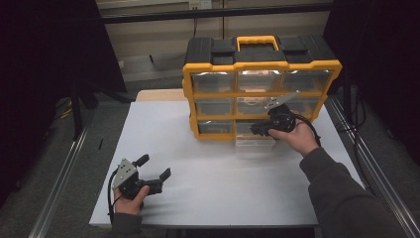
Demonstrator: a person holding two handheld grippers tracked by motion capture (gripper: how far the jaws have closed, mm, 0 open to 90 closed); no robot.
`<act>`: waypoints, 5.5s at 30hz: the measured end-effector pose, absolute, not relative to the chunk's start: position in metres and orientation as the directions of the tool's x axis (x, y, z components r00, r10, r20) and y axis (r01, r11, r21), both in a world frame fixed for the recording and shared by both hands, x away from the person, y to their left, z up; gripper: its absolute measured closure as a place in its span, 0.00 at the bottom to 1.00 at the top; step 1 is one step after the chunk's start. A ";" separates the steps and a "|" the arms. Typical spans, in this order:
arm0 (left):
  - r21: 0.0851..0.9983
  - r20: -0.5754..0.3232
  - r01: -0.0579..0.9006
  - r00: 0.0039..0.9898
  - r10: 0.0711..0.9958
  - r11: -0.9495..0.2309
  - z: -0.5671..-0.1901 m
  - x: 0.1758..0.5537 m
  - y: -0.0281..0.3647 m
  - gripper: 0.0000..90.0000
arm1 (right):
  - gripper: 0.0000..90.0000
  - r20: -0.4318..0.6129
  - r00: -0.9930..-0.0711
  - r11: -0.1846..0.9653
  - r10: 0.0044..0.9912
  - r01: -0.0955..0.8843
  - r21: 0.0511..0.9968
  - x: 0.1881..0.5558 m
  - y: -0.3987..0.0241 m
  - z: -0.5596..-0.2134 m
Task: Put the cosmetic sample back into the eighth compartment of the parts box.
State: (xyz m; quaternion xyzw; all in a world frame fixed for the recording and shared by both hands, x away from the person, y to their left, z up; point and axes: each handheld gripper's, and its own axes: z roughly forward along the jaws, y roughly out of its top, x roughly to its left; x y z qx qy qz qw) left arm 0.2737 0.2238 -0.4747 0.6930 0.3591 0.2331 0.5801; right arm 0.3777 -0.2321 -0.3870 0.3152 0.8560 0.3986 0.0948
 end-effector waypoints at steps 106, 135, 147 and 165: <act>0.973 -0.095 0.221 0.643 0.760 -0.065 -0.475 0.279 0.219 0.03 | 0.09 0.125 -0.705 0.316 0.698 0.460 0.830 0.335 -0.257 -0.385; 0.975 -0.076 0.208 0.643 0.762 -0.078 -0.473 0.278 0.220 0.03 | 0.08 0.137 -0.682 0.227 0.718 0.415 0.881 0.288 -0.295 -0.411; 0.975 -0.084 0.210 0.642 0.762 -0.070 -0.473 0.277 0.218 0.03 | 0.07 0.144 -0.669 0.190 0.729 0.401 0.896 0.272 -0.305 -0.429; 0.975 -0.077 0.207 0.643 0.762 -0.076 -0.473 0.277 0.219 0.03 | 0.06 0.155 -0.654 0.147 0.740 0.383 0.912 0.257 -0.320 -0.443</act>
